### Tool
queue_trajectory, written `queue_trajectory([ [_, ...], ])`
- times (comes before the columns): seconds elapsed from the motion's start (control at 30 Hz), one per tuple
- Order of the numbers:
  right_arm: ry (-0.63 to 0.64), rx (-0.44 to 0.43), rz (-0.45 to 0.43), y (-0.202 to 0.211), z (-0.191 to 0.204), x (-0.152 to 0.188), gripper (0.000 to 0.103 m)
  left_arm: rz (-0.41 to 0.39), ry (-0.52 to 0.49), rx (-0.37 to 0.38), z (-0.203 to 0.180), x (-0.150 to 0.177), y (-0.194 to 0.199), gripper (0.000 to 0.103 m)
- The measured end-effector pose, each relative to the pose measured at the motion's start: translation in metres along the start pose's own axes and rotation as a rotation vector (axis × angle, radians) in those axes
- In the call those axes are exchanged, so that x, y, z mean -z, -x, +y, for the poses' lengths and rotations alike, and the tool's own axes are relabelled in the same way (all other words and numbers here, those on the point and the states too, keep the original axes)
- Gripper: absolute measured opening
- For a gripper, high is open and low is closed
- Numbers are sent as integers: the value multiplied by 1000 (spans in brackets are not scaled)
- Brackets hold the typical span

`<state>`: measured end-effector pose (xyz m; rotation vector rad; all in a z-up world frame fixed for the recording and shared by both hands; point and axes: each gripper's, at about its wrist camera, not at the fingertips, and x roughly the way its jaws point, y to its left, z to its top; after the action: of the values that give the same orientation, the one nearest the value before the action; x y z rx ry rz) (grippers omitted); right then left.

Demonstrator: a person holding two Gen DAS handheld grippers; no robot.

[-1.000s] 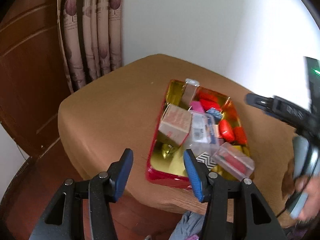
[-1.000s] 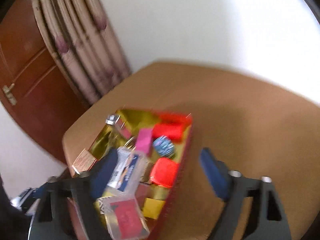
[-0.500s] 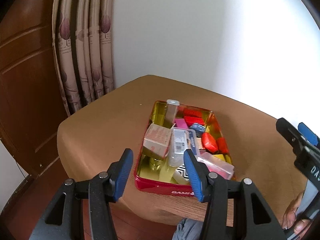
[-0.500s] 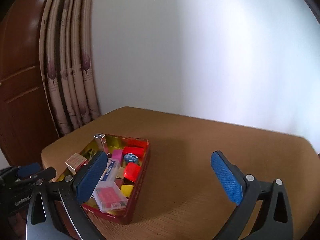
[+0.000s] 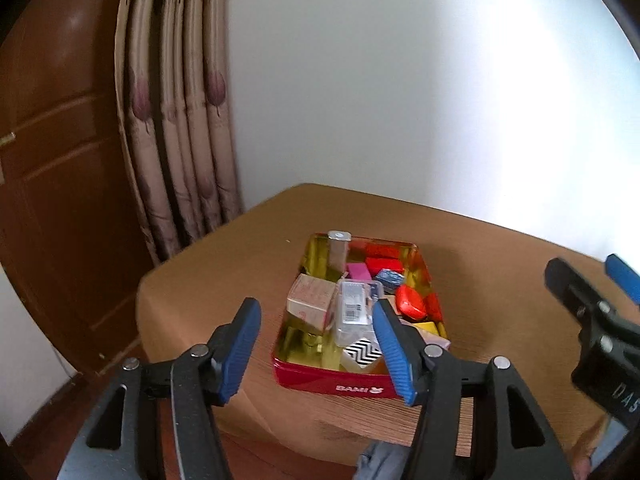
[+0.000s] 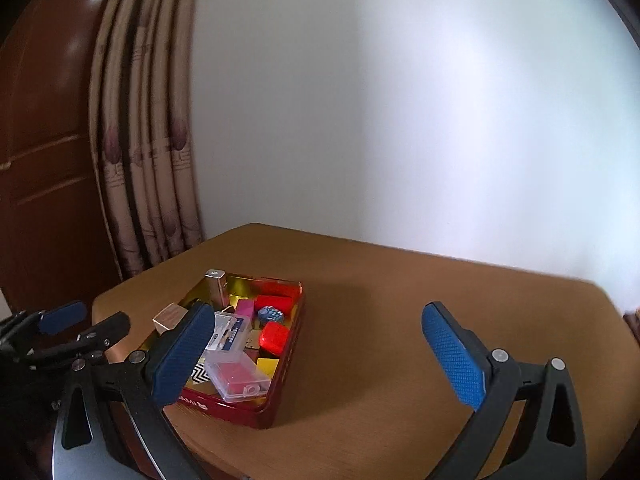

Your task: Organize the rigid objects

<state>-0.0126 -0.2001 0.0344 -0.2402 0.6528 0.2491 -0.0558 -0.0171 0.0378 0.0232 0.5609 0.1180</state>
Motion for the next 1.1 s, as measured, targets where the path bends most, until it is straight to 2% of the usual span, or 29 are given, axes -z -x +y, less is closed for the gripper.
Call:
queue_trajectory([
  [0.17, -8, 116, -117, 14, -1, 2, 103, -17, -33, -10, -7, 0, 4, 66],
  [0.3, -17, 110, -164, 24, 0, 2, 103, -1, -39, -5, -8, 1, 2, 66],
  [0.67, -85, 93, -81, 13, -11, 4, 103, 13, -40, -5, -6, 1, -2, 66],
  [1.1, -48, 65, -85, 15, -1, 7, 103, 13, -30, 9, -4, 2, -1, 66],
])
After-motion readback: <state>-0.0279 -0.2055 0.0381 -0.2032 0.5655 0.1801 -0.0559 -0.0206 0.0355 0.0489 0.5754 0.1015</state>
